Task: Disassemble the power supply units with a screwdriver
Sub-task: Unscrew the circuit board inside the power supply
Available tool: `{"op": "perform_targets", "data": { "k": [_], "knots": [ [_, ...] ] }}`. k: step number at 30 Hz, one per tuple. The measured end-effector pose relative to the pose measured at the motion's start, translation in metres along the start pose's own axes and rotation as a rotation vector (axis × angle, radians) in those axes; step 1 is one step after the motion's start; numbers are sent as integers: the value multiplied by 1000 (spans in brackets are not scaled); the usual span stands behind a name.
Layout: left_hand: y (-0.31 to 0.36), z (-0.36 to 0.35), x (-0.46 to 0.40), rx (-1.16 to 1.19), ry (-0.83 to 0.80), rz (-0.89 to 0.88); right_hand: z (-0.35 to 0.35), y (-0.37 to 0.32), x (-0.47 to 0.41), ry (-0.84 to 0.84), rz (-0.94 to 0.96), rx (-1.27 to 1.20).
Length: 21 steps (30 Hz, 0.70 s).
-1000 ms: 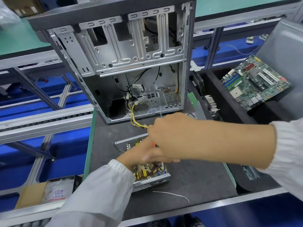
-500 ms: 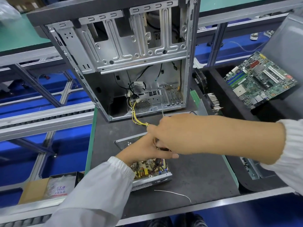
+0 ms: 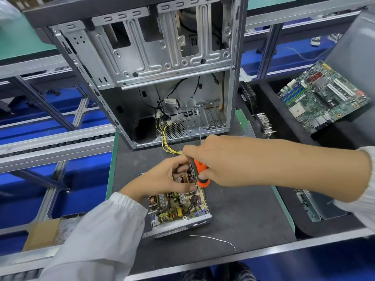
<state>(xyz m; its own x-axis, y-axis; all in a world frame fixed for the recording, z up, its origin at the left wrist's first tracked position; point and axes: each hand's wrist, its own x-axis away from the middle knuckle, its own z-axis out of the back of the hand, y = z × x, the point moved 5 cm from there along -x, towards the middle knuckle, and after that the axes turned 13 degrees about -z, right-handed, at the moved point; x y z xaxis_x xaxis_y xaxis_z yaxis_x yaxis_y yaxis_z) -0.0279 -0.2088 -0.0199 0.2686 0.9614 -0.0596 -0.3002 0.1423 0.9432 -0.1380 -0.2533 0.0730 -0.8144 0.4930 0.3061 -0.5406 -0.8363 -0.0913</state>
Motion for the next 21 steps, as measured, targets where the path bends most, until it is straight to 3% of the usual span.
{"op": "perform_targets", "data": {
  "k": [5, 14, 21],
  "knots": [
    [-4, 7, 7, 8, 20, 9, 25, 9, 12, 37, -35, -42],
    [-19, 3, 15, -274, -43, 116, 87, 16, 9, 208, -73, -115],
    [-18, 13, 44, -267, 138, 102, 105, 4, 3, 150, -54, -196]
  ]
}}
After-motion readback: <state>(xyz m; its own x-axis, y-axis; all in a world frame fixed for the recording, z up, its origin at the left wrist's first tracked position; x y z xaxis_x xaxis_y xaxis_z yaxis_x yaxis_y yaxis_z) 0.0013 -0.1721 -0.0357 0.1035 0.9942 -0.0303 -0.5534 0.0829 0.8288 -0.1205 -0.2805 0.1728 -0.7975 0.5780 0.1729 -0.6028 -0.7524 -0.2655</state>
